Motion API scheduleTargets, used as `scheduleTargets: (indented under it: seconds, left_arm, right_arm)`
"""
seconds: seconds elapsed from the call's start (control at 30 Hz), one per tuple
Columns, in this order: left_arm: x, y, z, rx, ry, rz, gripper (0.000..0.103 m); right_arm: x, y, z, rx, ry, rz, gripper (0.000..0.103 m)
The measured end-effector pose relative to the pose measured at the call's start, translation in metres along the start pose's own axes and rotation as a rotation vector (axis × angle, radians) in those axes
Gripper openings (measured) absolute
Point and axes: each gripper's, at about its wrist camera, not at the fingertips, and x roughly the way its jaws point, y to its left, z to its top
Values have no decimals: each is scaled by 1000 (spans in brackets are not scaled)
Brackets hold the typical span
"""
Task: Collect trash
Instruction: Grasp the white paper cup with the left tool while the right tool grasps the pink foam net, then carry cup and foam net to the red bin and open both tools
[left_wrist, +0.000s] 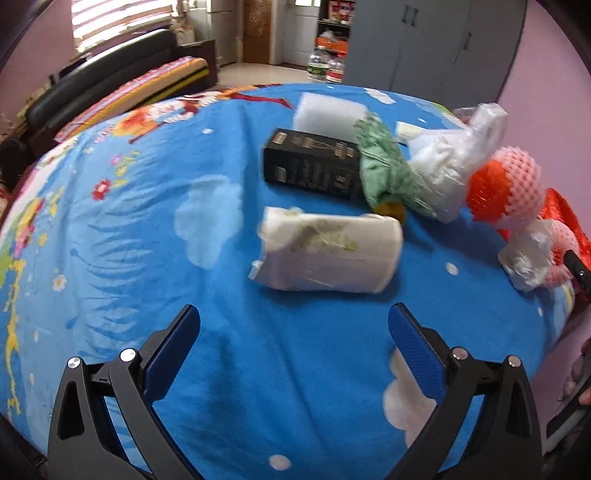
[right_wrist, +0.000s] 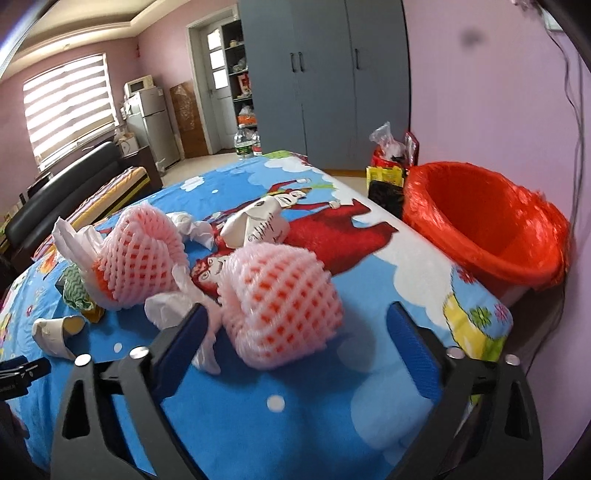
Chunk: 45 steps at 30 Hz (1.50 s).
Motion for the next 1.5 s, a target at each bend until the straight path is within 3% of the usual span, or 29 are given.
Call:
scheduleTargets:
  seconds: [0.03,0.1,0.27,0.4,0.6,0.7,0.73,1.0,1.23,1.5]
  left_arm:
    - [1,1,1,0,-3,-7,98]
    - [1,0,2,16,-5,4,98]
    - [1,-1,10,23,-42,2,98]
    - [9,-10,19,33,-52,-42,98]
    - [20,-37,25,117,-82,-31,98]
    - [24,-42,22,139,-83,-12,82]
    - [23,-42,21,145,-83,-16,82]
    - [-8,-32,13,131,-158,-27,82]
    - [-48,-60,20,213,-286,-90,82]
    - [-62,-123,31,319,-329,-215,82]
  right_arm:
    - [4,0,1,-1,11,8,74]
    - [10,0,0,8,29,19,50]
    - [9,1,-6,5,24,25,37]
    - [0,0,-7,8,1,33,36]
    - [-13,0,-9,5,-10,31,36]
    - [-19,1,-12,5,-9,33,36]
    - [-22,2,-12,4,-11,35,36]
    - [-40,2,-10,0,-51,46,36]
    - [-57,-9,-6,14,-94,38,36]
    - [-70,-49,0,57,-142,-25,36]
